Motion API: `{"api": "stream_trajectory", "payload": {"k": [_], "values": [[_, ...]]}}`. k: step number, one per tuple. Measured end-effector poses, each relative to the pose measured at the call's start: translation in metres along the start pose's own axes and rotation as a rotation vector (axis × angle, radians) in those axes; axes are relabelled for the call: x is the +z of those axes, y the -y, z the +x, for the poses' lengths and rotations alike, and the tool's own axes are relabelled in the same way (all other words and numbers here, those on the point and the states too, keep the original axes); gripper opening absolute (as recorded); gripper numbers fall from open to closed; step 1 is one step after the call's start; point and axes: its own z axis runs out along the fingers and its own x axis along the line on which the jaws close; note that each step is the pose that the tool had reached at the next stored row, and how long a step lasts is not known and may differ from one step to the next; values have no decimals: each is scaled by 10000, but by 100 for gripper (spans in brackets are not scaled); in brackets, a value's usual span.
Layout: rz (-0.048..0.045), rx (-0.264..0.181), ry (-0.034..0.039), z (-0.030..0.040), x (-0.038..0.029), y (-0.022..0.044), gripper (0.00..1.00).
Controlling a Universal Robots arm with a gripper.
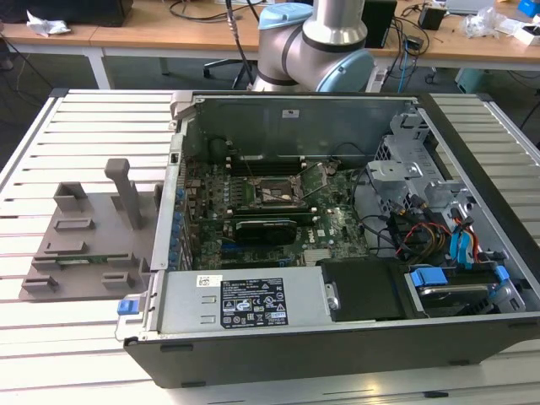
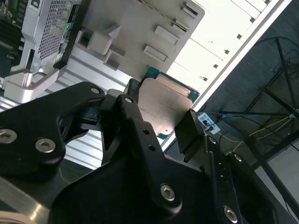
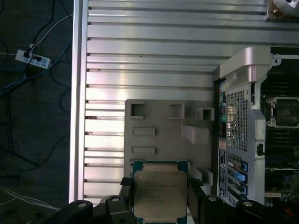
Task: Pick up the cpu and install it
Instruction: 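Place the cpu into insertion slot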
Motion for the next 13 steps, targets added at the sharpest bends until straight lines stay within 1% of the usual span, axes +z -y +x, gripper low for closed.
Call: {"api": "stream_trajectory", "payload": {"k": [4, 13], "values": [[-1, 0, 1, -15, 39, 1, 55], [0, 0, 0, -46, 92, 2, 55]]}}
